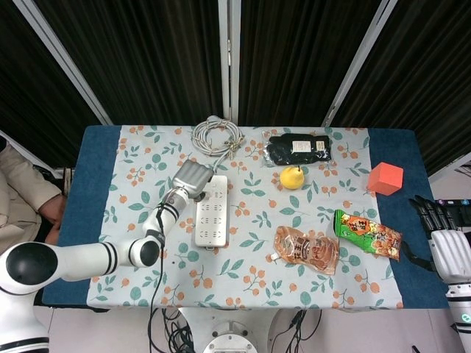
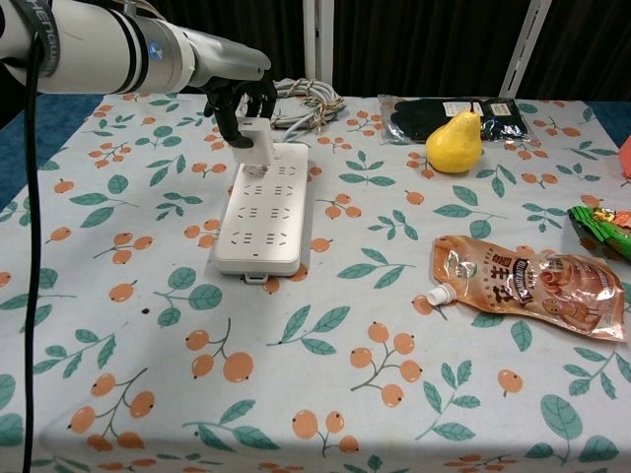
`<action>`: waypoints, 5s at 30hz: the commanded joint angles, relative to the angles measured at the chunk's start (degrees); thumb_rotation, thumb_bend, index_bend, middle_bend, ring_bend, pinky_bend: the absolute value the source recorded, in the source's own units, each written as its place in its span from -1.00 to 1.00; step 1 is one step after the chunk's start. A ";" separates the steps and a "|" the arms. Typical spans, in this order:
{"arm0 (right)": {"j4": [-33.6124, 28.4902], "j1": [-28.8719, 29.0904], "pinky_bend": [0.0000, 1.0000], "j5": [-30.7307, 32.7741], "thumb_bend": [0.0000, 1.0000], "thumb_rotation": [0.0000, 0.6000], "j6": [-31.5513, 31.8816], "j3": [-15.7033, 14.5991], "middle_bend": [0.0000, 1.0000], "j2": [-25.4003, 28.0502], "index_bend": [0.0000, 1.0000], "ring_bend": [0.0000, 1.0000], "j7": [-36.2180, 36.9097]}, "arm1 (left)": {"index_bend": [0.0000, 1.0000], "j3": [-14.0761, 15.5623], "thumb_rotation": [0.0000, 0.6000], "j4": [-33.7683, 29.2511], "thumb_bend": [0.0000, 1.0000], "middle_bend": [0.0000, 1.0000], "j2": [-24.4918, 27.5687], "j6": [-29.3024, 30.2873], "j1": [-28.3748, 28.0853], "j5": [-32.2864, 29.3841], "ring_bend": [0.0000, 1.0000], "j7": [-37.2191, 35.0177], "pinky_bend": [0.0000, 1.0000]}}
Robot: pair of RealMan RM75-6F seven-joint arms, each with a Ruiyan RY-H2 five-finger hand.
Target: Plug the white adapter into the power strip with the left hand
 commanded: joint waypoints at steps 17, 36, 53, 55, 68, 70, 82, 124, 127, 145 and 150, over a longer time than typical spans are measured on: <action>-0.02 -0.14 -1.00 0.13 -0.44 1.00 0.03 0.06 -0.91 -0.04 -1.00 -1.00 -0.03 | 0.29 1.74 1.00 0.87 -0.16 0.45 -0.71 -0.13 -1.20 -1.88 0.05 -0.07 0.07; 0.42 -0.48 -1.00 0.45 -0.44 1.00 0.17 0.10 -0.91 -0.18 -1.00 -1.00 0.32 | 0.48 3.37 1.00 2.08 -0.14 0.67 -3.17 0.86 -4.48 -3.71 0.24 4.54 0.07; 1.06 -0.79 -1.00 0.77 -0.44 1.00 0.19 0.14 -0.91 -0.37 -1.00 -1.00 0.91 | 0.49 4.26 1.00 3.64 -0.14 0.68 -4.87 -0.27 -8.36 -8.58 0.24 8.88 0.07; 1.18 -0.84 -1.00 0.79 -0.44 1.00 0.23 0.14 -0.91 -0.40 -1.00 -1.00 1.02 | 0.49 4.54 1.00 3.99 -0.14 0.68 -5.23 -0.42 -8.49 -8.74 0.24 9.07 0.07; 1.65 -0.98 -1.00 0.89 -0.44 1.00 0.37 0.29 -0.91 -0.49 -1.00 -1.00 1.55 | 0.18 4.60 1.00 3.77 -0.17 0.39 -5.24 -0.34 -7.24 -7.27 0.09 6.84 0.06; 1.65 -0.94 -1.00 0.87 -0.44 1.00 0.32 0.30 -0.91 -0.49 -1.00 -1.00 1.53 | -0.07 4.49 1.00 3.18 -0.24 0.16 -4.90 -0.08 -6.92 -6.71 -0.09 6.30 0.04; 1.34 -1.05 -1.00 0.64 -0.44 1.00 0.63 0.33 -0.91 -0.45 -1.00 -1.00 1.34 | -0.47 3.93 1.00 0.55 -0.35 -0.26 -3.02 1.48 -5.44 -3.95 -0.43 4.08 -0.17; 0.56 -0.79 -1.00 1.00 -0.44 1.00 0.12 0.61 -0.91 -0.33 -1.00 -1.00 0.11 | 0.79 -26.65 1.00 9.87 0.40 0.93 -14.33 -9.96 21.44 29.77 0.70 -90.06 0.69; 0.45 -0.79 -1.00 1.13 -0.44 1.00 0.00 0.61 -0.91 -0.31 -1.00 -1.00 -0.05 | 0.79 -26.91 1.00 10.76 0.40 0.93 -15.17 -10.28 21.94 30.55 0.70 -91.64 0.69; -0.05 -0.66 -1.00 1.41 -0.44 1.00 -0.36 0.70 -0.91 -0.19 -1.00 -1.00 -0.74 | 0.79 -27.08 1.00 13.27 0.40 0.93 -18.68 -11.58 23.00 34.99 0.70 -96.69 0.69; -0.08 -0.63 -1.00 1.42 -0.44 1.00 -0.39 0.72 -0.91 -0.17 -1.00 -1.00 -0.86 | 0.79 -27.04 1.00 13.20 0.41 0.93 -18.90 -11.66 23.47 35.27 0.70 -97.35 0.69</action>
